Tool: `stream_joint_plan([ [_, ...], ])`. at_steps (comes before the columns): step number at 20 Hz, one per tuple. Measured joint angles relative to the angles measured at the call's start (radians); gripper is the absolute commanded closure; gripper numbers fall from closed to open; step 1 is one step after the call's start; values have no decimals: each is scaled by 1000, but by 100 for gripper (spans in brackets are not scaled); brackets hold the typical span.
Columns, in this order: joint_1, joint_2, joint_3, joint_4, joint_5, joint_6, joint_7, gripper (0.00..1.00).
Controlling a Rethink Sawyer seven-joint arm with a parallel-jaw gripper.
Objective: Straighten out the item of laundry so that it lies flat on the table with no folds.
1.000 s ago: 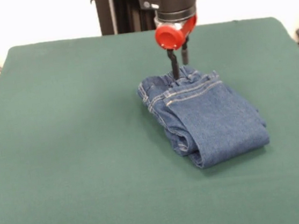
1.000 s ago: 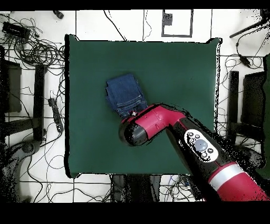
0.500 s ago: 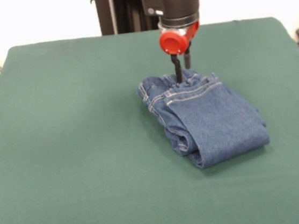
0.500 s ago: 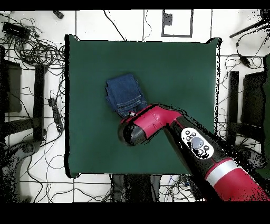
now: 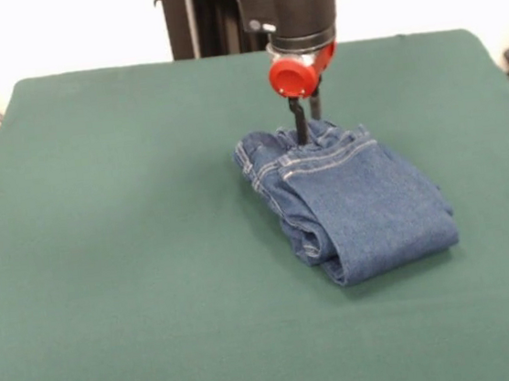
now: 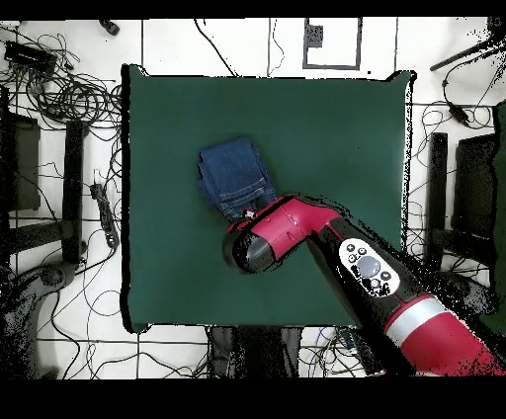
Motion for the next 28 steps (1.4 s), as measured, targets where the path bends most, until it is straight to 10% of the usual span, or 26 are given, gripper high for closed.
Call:
stream_joint_plan([
  [15,2,46,-6,-18,-64,-45,0,0],
  [16,3,46,-11,-20,-65,-52,0,100],
  [28,29,46,-55,-34,-65,-98,0,100],
])
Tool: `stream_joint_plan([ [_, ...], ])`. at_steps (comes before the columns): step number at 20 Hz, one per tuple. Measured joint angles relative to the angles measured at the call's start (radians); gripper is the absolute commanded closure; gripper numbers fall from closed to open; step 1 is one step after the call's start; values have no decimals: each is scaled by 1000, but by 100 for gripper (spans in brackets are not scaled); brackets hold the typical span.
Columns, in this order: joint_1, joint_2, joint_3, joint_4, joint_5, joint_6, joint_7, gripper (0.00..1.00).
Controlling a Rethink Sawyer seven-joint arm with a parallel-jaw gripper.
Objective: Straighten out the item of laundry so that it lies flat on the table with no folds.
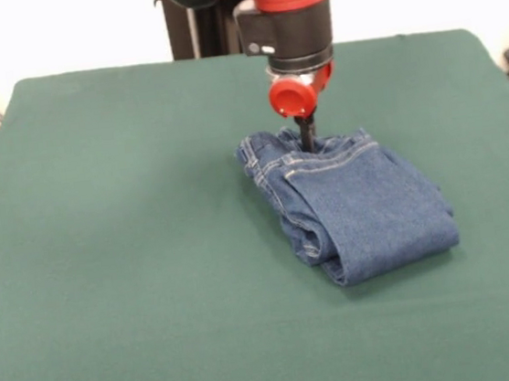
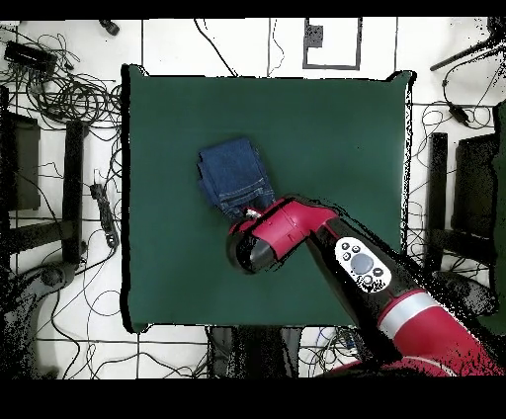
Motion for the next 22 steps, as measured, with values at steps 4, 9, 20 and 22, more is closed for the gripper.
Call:
stream_joint_plan([
  [4,2,0,-1,-1,1,0,0,100],
  [9,-8,-1,-1,-1,25,0,0,100],
  [20,-37,-12,-1,0,49,0,0,100],
  [22,-39,-16,-2,0,49,0,0,100],
])
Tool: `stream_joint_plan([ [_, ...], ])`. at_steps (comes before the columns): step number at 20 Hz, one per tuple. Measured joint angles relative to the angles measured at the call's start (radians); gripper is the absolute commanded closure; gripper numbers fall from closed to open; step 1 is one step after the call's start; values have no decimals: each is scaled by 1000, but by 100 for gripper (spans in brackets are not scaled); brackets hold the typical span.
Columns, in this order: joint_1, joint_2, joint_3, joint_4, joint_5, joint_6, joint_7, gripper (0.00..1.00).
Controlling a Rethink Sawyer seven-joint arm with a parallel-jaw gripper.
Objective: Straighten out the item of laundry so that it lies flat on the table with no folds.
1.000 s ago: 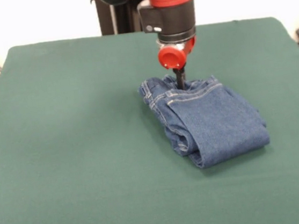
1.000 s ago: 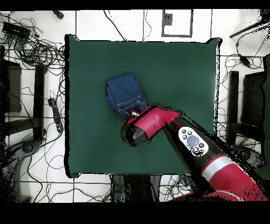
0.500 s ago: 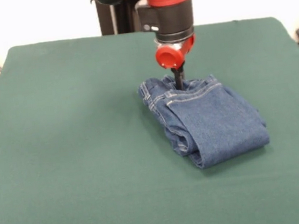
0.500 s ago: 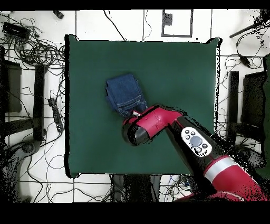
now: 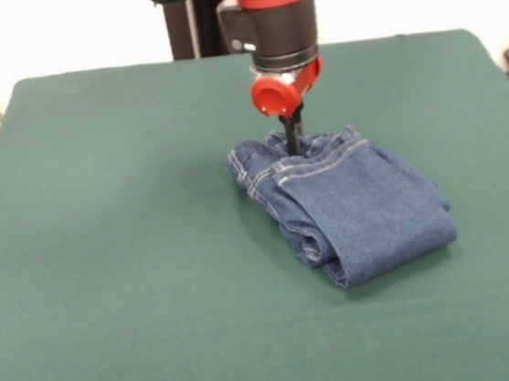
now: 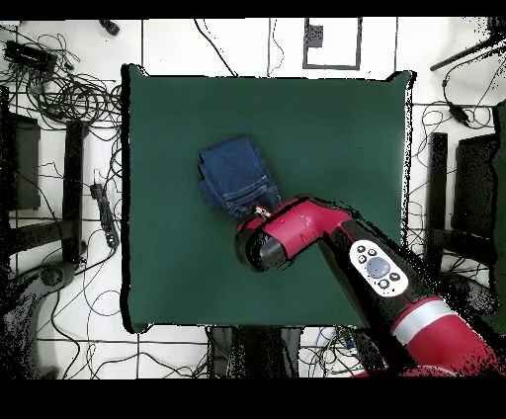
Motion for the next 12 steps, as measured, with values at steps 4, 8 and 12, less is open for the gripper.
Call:
stream_joint_plan([
  [4,0,-15,-2,6,-1,0,0,100],
  [8,0,-20,-4,8,-2,0,0,100],
  [12,0,-20,-5,9,-3,0,0,100],
])
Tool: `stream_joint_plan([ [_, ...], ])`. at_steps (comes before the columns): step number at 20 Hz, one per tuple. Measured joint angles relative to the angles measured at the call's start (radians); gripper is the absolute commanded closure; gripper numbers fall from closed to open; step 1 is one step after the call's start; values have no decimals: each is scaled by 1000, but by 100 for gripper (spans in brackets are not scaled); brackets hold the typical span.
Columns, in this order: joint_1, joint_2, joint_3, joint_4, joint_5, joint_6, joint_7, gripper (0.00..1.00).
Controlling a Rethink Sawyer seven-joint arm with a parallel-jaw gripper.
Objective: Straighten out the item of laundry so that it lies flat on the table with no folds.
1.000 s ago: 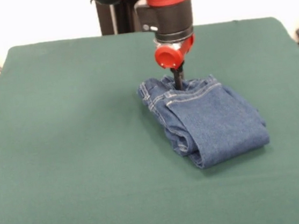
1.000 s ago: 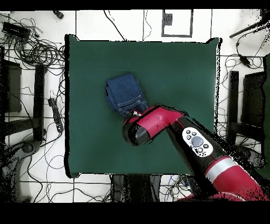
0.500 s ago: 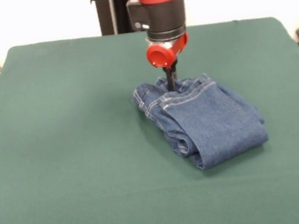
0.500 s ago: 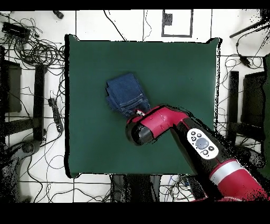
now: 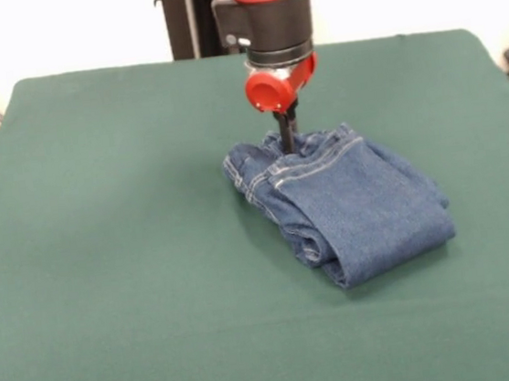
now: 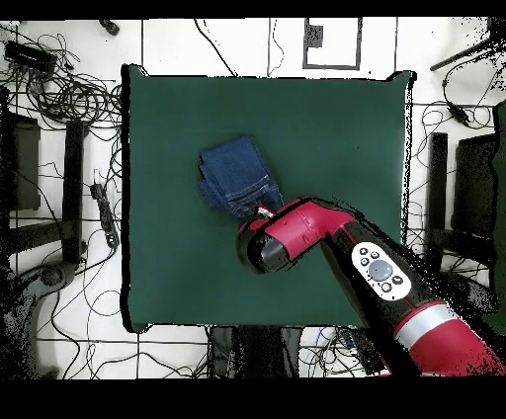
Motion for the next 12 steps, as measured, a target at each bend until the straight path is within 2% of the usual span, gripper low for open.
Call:
stream_joint_plan([
  [12,-50,-23,0,2,0,0,0,100],
])
